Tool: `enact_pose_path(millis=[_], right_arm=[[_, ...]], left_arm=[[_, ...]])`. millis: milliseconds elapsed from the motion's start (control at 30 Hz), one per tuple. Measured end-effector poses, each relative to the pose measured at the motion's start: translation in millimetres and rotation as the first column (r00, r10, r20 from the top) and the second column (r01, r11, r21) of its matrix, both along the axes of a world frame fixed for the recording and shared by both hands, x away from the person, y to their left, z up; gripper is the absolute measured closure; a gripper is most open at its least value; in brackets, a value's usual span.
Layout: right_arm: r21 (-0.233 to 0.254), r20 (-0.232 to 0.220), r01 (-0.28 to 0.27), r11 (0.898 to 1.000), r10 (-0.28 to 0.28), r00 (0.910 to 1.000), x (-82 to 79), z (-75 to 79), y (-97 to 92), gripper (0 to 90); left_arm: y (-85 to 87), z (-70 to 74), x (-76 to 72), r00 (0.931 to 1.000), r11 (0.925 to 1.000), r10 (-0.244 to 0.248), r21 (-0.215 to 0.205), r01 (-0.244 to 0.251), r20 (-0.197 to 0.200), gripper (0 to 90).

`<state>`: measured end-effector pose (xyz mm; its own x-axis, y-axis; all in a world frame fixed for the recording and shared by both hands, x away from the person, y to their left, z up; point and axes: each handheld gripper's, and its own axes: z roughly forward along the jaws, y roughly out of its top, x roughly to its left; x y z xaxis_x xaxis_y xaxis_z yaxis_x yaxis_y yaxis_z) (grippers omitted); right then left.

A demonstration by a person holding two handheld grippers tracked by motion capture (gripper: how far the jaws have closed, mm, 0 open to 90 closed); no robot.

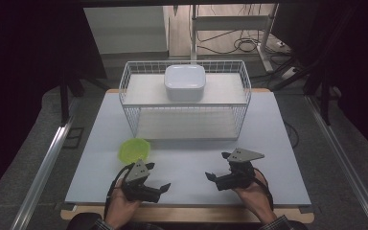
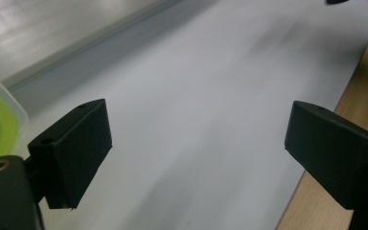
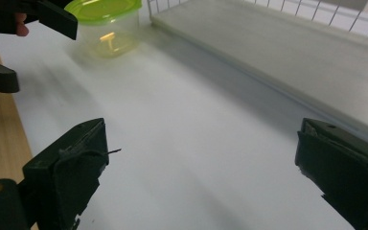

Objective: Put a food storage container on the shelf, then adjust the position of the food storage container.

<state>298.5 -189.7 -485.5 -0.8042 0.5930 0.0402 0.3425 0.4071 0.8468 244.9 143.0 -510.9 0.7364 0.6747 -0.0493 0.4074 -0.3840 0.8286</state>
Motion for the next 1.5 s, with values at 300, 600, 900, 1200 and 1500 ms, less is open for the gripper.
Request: enact_pose_path(millis=[300,600,900,1200,1500], right_arm=[[-0.033,-0.006,-0.003,0.999,0.003,1.0,2.1,-5.6,-2.3,4.5],[-0.048,-0.021,0.0,0.999,-0.001,0.9998,5.1,-10.1,-2.6,5.1],[-0.063,-0.025,-0.033,0.997,0.031,0.9992,4.5,-12.8,1.1,4.9],[-0.064,-0.026,-0.027,0.998,0.026,0.9993,5.1,-13.3,0.7,4.9],[-0.075,-0.031,-0.051,0.996,0.049,0.9983,4.4,-16.2,4.7,5.0]], left_arm=[[-0.8,-0.9,4.9,0.9996,0.9998,0.018,0.0,-0.018,-0.024,5.8],[8.6,8.2,13.7,0.9954,0.9955,0.095,0.0,-0.095,-0.016,16.3],[30.6,27.2,31.5,0.9952,0.9947,0.097,-0.033,-0.098,-0.011,52.6],[78.0,33.4,53.0,0.9716,0.9714,0.237,-0.02,-0.237,-0.007,85.1],[124.8,27.6,63.8,0.9252,0.9235,0.378,-0.056,-0.379,-0.036,89.7]])
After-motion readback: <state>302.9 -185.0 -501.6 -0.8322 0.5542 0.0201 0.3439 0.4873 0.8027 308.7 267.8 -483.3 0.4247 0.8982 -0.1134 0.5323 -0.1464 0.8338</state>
